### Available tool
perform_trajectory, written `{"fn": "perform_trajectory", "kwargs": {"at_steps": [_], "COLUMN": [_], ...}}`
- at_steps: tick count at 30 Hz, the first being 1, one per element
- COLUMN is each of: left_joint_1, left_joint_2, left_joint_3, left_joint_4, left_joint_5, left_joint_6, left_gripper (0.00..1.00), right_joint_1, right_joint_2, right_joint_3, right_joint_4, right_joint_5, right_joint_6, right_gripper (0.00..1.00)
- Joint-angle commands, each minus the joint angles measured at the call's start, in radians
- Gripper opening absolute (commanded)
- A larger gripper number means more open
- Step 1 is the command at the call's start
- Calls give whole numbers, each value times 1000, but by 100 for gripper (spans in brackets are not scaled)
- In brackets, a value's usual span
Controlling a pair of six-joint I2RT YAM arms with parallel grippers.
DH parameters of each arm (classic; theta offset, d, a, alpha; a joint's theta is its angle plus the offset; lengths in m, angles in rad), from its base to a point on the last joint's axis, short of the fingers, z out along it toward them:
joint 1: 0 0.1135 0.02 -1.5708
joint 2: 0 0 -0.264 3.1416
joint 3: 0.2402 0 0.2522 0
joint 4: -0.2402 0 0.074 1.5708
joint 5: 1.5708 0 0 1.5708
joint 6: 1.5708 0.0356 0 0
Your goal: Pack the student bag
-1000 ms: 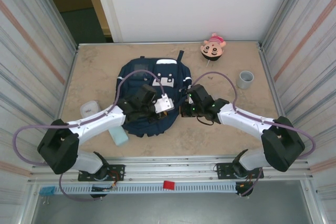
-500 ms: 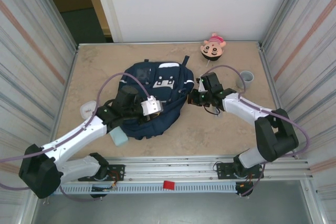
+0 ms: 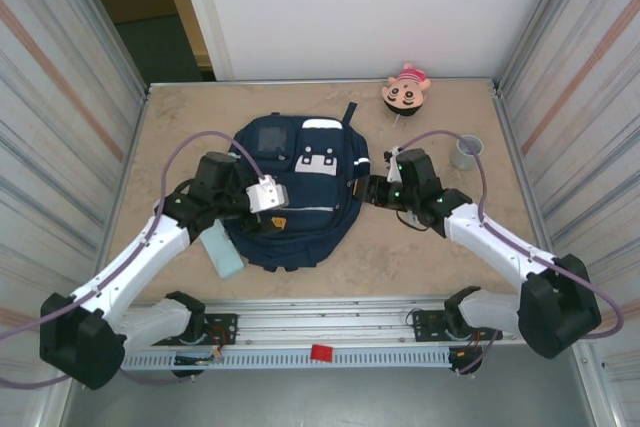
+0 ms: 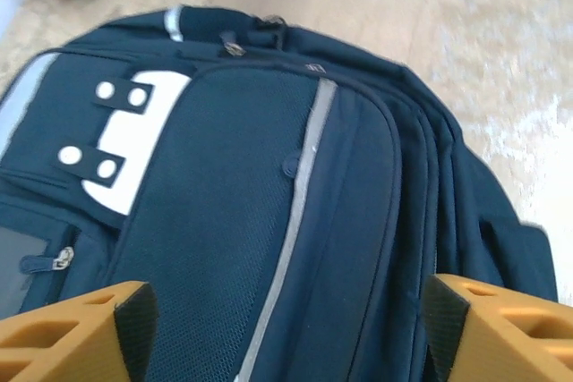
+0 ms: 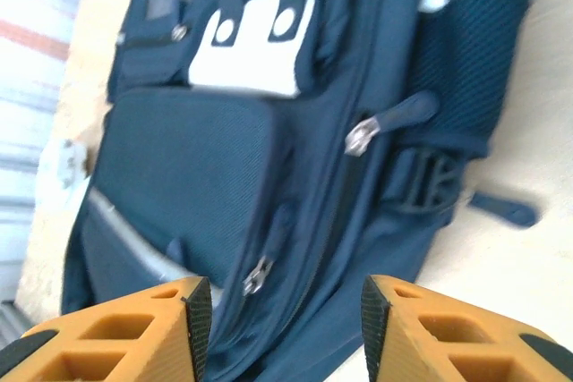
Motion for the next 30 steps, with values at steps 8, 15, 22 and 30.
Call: {"fn": "perform_trajectory", "kwargs": {"at_steps": [8, 15, 22, 30], "left_joint_1": [-100, -105, -22, 44], "left_joint_2": [245, 303, 166, 47], "left_joint_3": [20, -6, -26, -114], "left_joint_4": [144, 281, 273, 308], "left_joint_5": [-152, -183, 44, 182], "left_joint_6": [132, 79, -22, -19], "left_gripper": [85, 71, 14, 4], "right_joint_1": [118, 132, -10, -198], "right_joint_2": [-1, 1, 4, 269], "right_joint_3": [-86, -76, -12, 233], "right_joint_4": [118, 140, 82, -78], "right_joint_5": [91, 119, -22, -349], "right_joint_6": [138, 71, -160, -509], "right_gripper": [50, 51, 55, 62]}}
